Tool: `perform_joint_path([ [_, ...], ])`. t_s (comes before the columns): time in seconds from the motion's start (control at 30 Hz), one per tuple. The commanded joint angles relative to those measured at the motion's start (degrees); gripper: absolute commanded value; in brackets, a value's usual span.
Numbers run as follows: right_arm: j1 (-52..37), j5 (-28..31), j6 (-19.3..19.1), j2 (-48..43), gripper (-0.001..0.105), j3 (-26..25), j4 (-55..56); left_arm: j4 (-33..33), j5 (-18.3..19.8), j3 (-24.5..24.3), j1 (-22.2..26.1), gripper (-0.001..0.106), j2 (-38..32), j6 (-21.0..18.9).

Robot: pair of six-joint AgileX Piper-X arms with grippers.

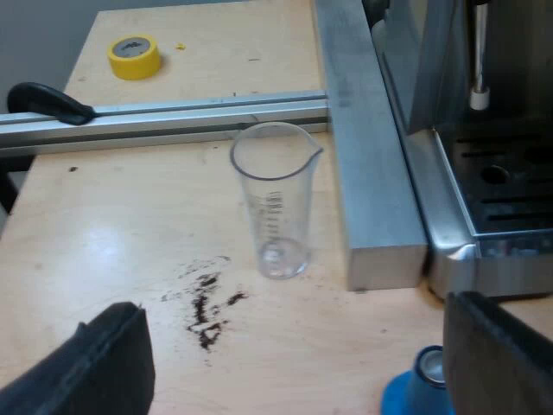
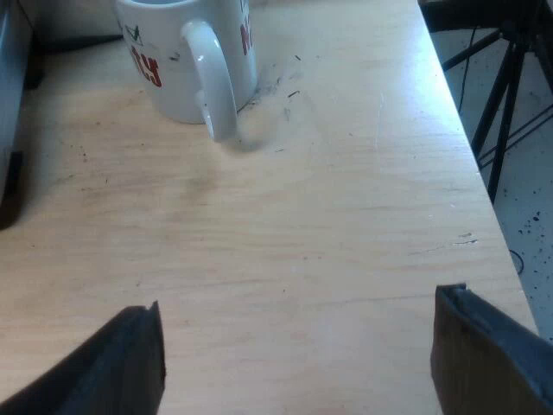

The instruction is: Place mug into machine

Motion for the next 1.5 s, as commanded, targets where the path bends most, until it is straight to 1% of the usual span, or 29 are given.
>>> perform_joint_path([
  [0.03,0.0,-0.2,0.0,-2.6,0.066,-0.4,-0.9,-1.1,2.6,0.1,-0.2,0.071,-7.9,-0.2],
  [0.07,0.0,-0.2,0.0,-2.5,0.066,-0.4,-1.1,-1.2,3.4,0.1,-0.2,0.071,-7.9,-0.2],
  [0.13,0.0,-0.2,0.0,-1.9,0.066,-1.0,-1.1,-2.7,6.6,0.1,-0.2,0.071,-7.5,-0.2],
  [0.17,0.0,-0.2,0.0,-1.6,0.066,-1.2,-1.1,-3.2,7.3,0.1,-0.2,0.071,-7.3,-0.2],
  [0.23,0.0,-0.8,-0.1,0.2,0.066,-3.0,-1.1,-4.4,11.1,-0.2,-1.1,0.071,-6.1,-0.4],
  [0.27,0.0,-1.2,-0.1,0.6,0.066,-3.5,-1.1,-4.7,12.4,-0.3,-1.6,0.071,-5.8,-0.4],
  [0.33,0.0,-3.8,-0.1,3.0,0.066,-5.7,-1.1,-5.7,14.5,-0.8,-4.2,0.071,-4.2,-0.4],
  [0.37,0.0,-4.4,-0.1,4.0,0.066,-6.2,-1.1,-5.9,14.9,-0.9,-5.0,0.071,-3.9,-0.4],
  [0.43,0.0,-5.9,-0.7,6.7,0.066,-8.1,-1.4,-7.6,16.7,-0.8,-8.8,0.071,-2.4,-0.4],
  [0.47,0.0,-6.1,-1.2,7.4,0.066,-8.4,-1.4,-8.1,17.2,-0.8,-9.5,0.071,-2.0,-0.4],
  [0.5,0.0,-6.3,-1.7,8.8,0.066,-8.9,-1.4,-9.0,17.9,-0.8,-11.9,0.071,-1.1,-0.4],
  [0.63,0.0,-6.3,-1.6,12.0,0.066,-9.0,-1.8,-12.2,18.8,-0.8,-17.7,0.071,1.2,-0.4],
  [0.8,0.0,-6.3,-1.6,14.5,0.066,-8.8,-2.1,-16.1,18.9,-0.7,-21.4,0.071,5.1,-0.4],
  [0.87,0.0,-6.3,-1.5,15.1,0.066,-7.7,-3.7,-18.8,20.7,0.4,-22.3,0.071,7.1,-0.4],
  [0.93,0.0,-6.3,-1.5,15.2,0.066,-5.9,-6.3,-22.8,24.0,2.5,-22.4,0.071,9.0,-0.4],
  [0.97,0.0,-6.3,-1.5,15.2,0.066,-5.4,-6.9,-23.8,24.5,3.2,-22.4,0.071,9.4,-0.4],
  [1.03,0.0,-6.5,-1.5,15.3,0.066,-3.7,-9.1,-27.4,26.7,5.5,-22.4,0.071,10.9,-0.4],
  [1.13,0.0,-6.6,-1.5,15.4,0.066,-0.4,-13.5,-29.1,27.7,7.9,-22.4,0.071,12.0,-0.4],
  [1.27,0.0,-6.8,-1.5,15.5,0.066,3.4,-19.8,-30.0,27.7,11.2,-22.4,0.071,12.5,-0.2],
  [1.37,0.0,-8.3,-1.5,15.5,0.066,7.0,-25.6,-32.5,27.7,13.9,-22.4,0.071,12.5,-0.2],
  [1.4,0.0,-8.7,-1.5,15.6,0.066,7.5,-26.3,-33.9,27.7,14.8,-22.4,0.071,12.5,-0.2],
  [1.43,0.0,-9.3,-1.5,15.9,0.066,9.9,-29.5,-37.4,27.7,16.8,-22.4,0.071,12.5,-0.2],
  [1.5,0.0,-9.4,-1.5,16.4,0.066,11.9,-31.5,-39.6,27.7,18.2,-22.4,0.071,12.5,-0.2],
])
